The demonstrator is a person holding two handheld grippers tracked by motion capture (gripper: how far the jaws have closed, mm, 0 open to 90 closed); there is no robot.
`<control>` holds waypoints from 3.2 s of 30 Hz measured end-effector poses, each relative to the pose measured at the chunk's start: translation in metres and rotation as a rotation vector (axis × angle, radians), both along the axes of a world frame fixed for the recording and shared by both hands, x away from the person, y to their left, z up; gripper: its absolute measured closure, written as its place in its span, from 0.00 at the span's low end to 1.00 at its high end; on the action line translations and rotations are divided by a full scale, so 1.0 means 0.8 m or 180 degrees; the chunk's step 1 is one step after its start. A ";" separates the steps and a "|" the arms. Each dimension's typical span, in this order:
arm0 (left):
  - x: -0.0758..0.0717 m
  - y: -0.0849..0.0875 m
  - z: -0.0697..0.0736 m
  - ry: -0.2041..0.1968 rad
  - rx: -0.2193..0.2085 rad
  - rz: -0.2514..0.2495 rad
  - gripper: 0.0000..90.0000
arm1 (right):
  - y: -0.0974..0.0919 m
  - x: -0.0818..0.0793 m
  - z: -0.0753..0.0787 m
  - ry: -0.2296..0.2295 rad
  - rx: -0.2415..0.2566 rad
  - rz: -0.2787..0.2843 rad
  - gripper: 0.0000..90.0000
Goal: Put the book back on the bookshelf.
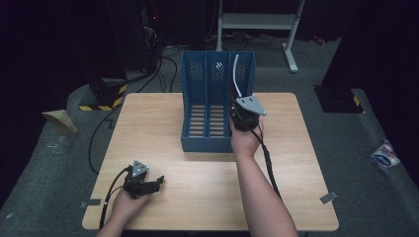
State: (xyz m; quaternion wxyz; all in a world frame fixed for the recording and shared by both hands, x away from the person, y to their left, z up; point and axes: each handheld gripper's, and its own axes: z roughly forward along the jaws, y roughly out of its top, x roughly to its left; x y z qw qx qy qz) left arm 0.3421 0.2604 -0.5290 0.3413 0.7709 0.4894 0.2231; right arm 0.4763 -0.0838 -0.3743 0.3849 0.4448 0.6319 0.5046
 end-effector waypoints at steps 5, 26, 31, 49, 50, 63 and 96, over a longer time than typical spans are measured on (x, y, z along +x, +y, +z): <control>0.000 0.000 0.000 -0.0004 0.0000 -0.0002 0.25 | 0.005 -0.002 -0.001 -0.0084 -0.0148 -0.0033 0.91; 0.000 0.000 0.000 -0.0002 0.0001 0.0000 0.25 | 0.009 -0.008 0.007 -0.0121 -0.0135 0.0120 0.66; 0.000 0.000 0.000 -0.0003 0.0001 0.0000 0.25 | 0.006 -0.007 0.007 -0.0054 -0.0129 0.0117 0.60; 0.000 0.000 0.000 0.0000 0.0001 0.0001 0.25 | 0.015 -0.020 0.015 -0.0230 -0.0168 0.0225 0.77; 0.000 0.000 0.000 0.0000 0.0001 0.0001 0.25 | 0.016 -0.020 0.015 -0.0230 -0.0166 0.0237 0.77; 0.001 0.000 0.000 -0.0005 0.0004 -0.0003 0.25 | 0.030 -0.022 0.016 -0.0235 -0.0145 0.0330 0.77; 0.001 -0.001 0.000 0.0002 0.0004 -0.0006 0.25 | -0.002 -0.020 0.018 -0.0021 0.0010 0.0233 0.41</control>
